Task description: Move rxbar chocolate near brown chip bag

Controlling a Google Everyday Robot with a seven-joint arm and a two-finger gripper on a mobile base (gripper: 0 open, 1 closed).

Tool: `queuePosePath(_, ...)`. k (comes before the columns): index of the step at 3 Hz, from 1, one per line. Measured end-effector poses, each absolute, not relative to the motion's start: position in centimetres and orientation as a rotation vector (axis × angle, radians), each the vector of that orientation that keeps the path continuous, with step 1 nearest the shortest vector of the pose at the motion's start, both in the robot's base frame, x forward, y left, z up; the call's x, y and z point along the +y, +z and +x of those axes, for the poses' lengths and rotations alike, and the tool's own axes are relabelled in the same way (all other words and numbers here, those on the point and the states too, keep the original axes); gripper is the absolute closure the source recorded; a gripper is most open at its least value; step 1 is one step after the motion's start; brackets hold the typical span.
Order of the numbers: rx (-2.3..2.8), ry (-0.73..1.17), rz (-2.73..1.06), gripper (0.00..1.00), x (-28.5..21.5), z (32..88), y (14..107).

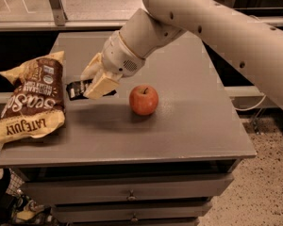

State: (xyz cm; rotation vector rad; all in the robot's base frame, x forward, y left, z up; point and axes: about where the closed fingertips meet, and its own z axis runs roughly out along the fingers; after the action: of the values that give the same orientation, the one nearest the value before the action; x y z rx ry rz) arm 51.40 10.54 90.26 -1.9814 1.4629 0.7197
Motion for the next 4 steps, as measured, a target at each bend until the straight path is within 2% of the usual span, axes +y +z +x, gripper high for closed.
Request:
queuePosePath(1, 1.423, 0.788, -2.023, 1.00, 12.22, 50.49, 89.45)
queuePosePath(2, 1.409, 0.810, -2.037, 0.95, 12.79, 50.17, 89.16)
queuePosePath(4, 1.405, 0.811, -2.043, 0.48, 13.07, 49.98, 89.13)
